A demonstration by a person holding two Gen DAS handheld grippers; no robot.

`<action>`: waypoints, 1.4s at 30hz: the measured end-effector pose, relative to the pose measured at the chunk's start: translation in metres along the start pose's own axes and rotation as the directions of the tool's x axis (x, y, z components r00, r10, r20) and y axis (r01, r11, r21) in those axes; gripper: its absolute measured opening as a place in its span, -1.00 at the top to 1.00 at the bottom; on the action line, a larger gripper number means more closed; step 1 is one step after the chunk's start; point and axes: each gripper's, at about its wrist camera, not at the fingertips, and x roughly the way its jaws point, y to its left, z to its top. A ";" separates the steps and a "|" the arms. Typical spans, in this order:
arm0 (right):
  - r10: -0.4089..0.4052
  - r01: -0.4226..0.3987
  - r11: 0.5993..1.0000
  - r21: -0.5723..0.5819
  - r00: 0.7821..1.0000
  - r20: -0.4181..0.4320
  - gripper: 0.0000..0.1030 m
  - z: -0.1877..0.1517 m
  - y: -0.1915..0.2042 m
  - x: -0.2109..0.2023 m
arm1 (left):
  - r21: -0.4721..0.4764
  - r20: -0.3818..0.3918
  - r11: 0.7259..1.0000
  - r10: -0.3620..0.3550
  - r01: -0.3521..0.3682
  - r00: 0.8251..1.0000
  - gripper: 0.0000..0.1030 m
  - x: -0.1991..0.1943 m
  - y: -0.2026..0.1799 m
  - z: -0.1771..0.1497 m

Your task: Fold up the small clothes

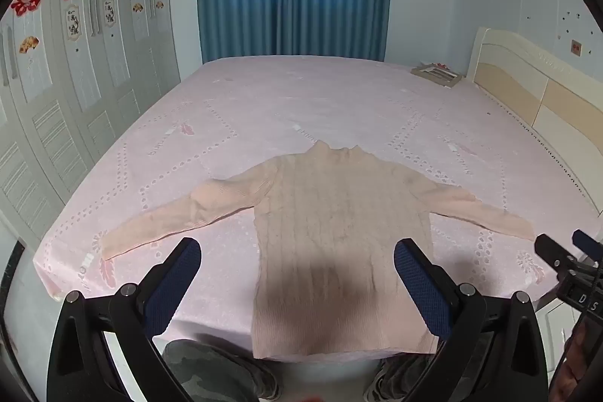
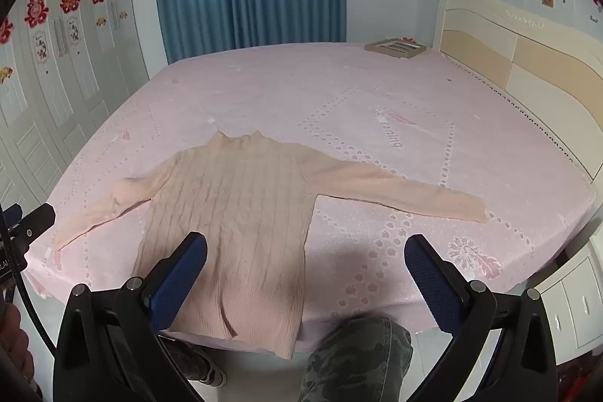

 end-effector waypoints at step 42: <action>0.013 -0.013 1.000 0.007 1.000 0.009 -0.99 0.006 0.001 -0.015 | -0.057 -0.031 0.997 -0.046 0.045 0.998 -0.99 0.000 0.015 0.001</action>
